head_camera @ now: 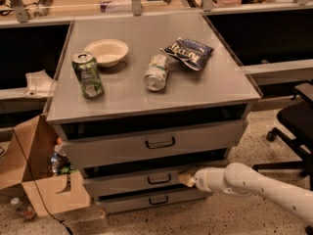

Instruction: Close middle drawer

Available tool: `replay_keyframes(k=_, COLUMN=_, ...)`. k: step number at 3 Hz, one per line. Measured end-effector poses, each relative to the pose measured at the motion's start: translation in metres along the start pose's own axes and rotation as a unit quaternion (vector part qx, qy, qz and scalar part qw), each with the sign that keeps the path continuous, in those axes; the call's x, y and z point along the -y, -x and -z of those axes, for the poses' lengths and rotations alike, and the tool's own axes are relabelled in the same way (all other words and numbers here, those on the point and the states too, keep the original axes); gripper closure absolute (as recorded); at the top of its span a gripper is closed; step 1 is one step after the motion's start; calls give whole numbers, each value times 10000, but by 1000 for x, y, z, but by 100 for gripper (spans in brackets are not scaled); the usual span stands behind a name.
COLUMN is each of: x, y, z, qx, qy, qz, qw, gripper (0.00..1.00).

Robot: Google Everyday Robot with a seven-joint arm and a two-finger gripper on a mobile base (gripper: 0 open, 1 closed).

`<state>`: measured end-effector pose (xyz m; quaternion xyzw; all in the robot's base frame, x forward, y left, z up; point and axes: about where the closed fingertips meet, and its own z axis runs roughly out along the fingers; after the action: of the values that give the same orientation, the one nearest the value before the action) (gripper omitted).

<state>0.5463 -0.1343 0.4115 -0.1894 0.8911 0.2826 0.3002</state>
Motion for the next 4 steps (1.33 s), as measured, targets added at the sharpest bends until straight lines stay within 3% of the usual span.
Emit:
replay_keyframes(k=3, x=-3, y=-1, z=0, qx=82, qy=0, qz=24, qw=10000, gripper=100)
replay_keyframes(k=4, x=-3, y=-1, z=0, qx=82, qy=0, qz=24, qw=10000, gripper=81)
